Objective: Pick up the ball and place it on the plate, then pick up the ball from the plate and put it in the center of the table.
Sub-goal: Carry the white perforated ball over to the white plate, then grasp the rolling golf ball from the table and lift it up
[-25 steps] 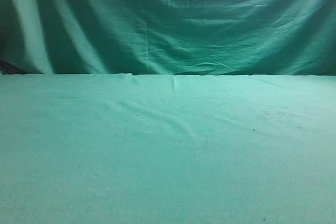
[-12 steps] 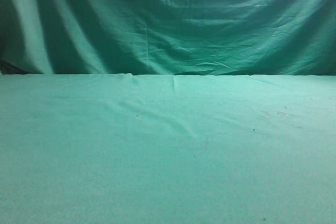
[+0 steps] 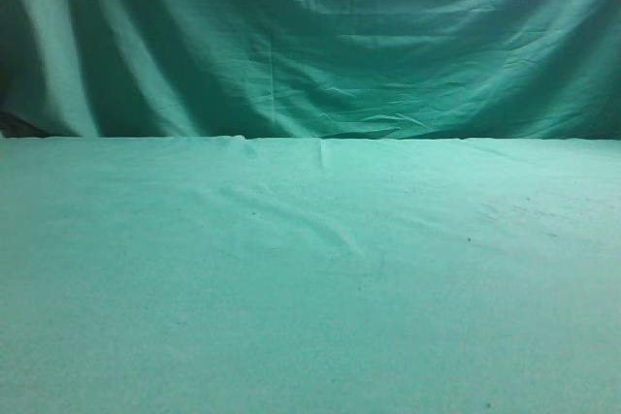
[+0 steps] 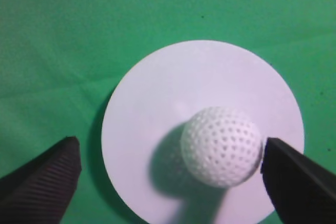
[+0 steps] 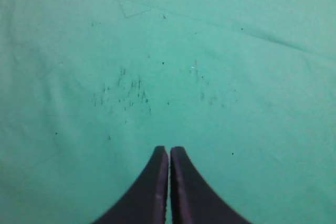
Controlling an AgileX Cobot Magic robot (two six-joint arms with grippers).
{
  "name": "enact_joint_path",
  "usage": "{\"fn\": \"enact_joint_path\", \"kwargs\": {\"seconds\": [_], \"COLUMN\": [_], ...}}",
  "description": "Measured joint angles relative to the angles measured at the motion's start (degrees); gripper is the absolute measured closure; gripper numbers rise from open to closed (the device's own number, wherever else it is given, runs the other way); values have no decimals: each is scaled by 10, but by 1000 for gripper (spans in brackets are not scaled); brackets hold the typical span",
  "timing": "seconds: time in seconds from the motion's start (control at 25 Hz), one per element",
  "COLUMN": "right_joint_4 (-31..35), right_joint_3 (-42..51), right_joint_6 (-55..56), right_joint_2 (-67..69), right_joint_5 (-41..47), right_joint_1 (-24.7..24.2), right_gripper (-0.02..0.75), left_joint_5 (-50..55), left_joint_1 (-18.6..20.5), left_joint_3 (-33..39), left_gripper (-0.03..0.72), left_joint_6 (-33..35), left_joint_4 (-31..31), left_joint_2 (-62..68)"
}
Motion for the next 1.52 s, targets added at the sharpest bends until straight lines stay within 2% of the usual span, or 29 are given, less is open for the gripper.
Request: {"fn": "enact_joint_path", "kwargs": {"seconds": [0.16,0.32,0.4,0.6,0.64,0.88,0.96,1.0,1.04,1.08,1.2,1.32,1.44,1.48,1.52], "right_joint_4": [0,0,0,0,0,-2,-2,-2,-2,-2,-2,-2,-1,0,0], "right_joint_3": [0,0,0,0,0,0,-1,-1,-1,-1,-1,-1,-1,-1,-3], "right_joint_6": [0,-15,-20,-22,-22,-27,-29,-35,-40,-46,-56,-60,-64,-66,-66], "right_joint_2": [0,0,0,0,0,0,0,0,0,0,0,0,2,7,14], "right_joint_5": [0,0,0,0,0,3,7,8,10,10,10,10,9,9,8], "right_joint_1": [0,0,0,0,0,0,0,0,0,0,1,13,44,61,79], "right_gripper": [738,738,738,738,738,738,738,688,688,631,505,365,230,208,220], "left_joint_5": [9,43,68,140,152,173,175,175,178,181,185,178,151,140,131], "left_joint_1": [-9,-48,-69,-96,-96,-96,-96,-96,-96,-96,-96,-96,-96,-96,-96], "left_joint_3": [-4,-46,-70,-137,-146,-156,-156,-156,-157,-157,-156,-132,-69,-48,-22], "left_gripper": [46,263,337,337,378,363,433,483,530,593,688,688,688,688,688], "left_joint_6": [0,0,0,0,0,39,45,46,49,51,55,81,126,143,162], "left_joint_4": [-23,-49,-55,-78,-90,-167,-187,-193,-195,-196,-208,-237,-288,-306,-323], "left_joint_2": [-10,-33,-40,-45,-47,-115,-145,-168,-185,-205,-261,-318,-379,-396,-416]}}
